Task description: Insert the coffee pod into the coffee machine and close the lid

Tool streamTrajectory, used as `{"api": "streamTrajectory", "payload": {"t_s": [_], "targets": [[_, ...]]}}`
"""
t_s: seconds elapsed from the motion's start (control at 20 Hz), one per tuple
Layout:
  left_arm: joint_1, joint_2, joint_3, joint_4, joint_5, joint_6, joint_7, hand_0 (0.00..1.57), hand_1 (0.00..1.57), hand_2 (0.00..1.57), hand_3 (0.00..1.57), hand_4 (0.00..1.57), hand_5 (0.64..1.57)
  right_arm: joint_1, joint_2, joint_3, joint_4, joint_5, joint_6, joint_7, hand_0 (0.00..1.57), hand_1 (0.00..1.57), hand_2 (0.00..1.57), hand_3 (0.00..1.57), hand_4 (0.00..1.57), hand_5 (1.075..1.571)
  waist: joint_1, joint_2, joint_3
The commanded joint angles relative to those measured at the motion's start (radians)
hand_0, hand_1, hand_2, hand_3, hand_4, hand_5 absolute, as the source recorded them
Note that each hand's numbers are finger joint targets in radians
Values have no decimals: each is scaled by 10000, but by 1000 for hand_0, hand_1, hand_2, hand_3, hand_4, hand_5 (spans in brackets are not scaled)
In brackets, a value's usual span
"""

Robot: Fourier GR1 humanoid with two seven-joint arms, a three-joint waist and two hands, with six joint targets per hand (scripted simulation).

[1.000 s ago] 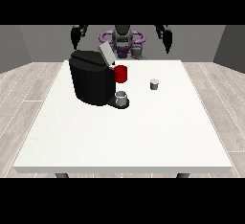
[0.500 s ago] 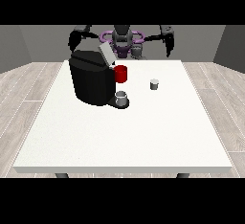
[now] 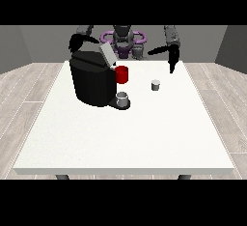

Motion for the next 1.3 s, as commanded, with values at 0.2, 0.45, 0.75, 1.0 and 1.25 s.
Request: {"api": "streamTrajectory", "payload": {"t_s": [0.2,0.45,0.75,1.0,1.25], "targets": [[-858,728,656,2742,-354,-134,-1131,0,0,0,0,0,1571,61,-141,187,-288,-78,337,-354,0,0,0,0,283,1571,-389,810,-2],[-1488,335,41,3450,-1216,434,-701,0,0,0,0,0,1571,-370,61,284,-59,10,13,769,0,0,0,0,332,1571,-371,515,-2],[-2047,476,-462,3946,-1830,41,-673,0,0,375,0,0,1571,-1231,-326,-460,906,-16,-125,954,0,0,0,0,372,1571,104,611,1],[-2187,747,-216,4808,-2165,371,-880,647,647,718,349,0,1571,-1068,-575,-532,1063,53,68,776,0,0,0,0,428,1571,-36,758,0],[-2038,822,-1059,4809,-3112,262,-847,704,704,775,487,0,1571,-830,-129,-418,1866,293,-338,328,0,0,0,0,410,1571,245,440,4]]}}
